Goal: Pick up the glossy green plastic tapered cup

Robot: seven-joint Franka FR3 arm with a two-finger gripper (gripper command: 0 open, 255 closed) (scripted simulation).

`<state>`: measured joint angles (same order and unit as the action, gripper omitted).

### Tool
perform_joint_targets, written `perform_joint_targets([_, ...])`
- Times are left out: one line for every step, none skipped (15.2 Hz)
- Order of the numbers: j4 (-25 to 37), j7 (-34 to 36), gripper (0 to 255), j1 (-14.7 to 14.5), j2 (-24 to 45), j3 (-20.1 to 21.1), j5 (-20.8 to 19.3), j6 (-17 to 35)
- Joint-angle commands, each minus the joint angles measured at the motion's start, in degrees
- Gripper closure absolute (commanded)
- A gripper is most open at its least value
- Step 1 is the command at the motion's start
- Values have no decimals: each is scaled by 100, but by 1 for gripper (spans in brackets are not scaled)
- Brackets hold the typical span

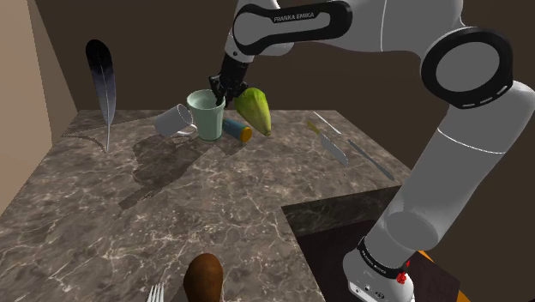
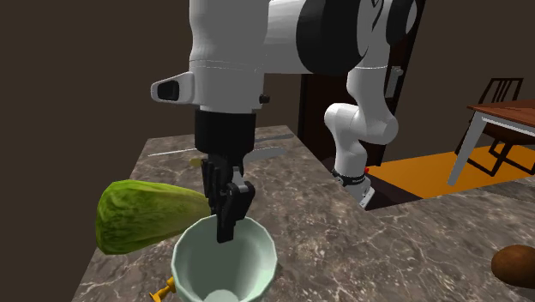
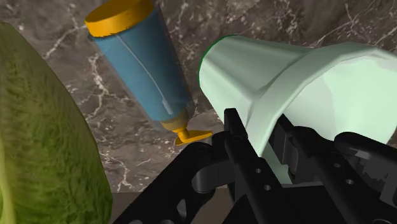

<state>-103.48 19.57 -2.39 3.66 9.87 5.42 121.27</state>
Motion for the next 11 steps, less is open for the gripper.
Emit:
perform_joint_targets([67,4,255,2,-12,-2,-1,-72])
perform_joint_targets([135,10,255,3,-19,-2,-3,-147])
perform_joint_targets([207,17,255,3,-23,-3,-6,-222])
perform_joint_targets([279,24,255,4,-27,-3,-9,-298])
perform_joint_targets([353,31,255,4,-30,-4,-12,-374])
perform_joint_targets([428,38,255,4,-31,-4,-15,-450])
perform_joint_targets([505,45,255,5,-31,-5,-18,-527])
perform_joint_targets([583,52,255,5,-30,-5,-22,-604])
perform_joint_targets([663,60,255,5,-27,-5,-25,-681])
perform_joint_targets([745,67,255,5,-23,-5,-29,-759])
perform_joint_targets([829,75,255,5,-18,-5,-33,-837])
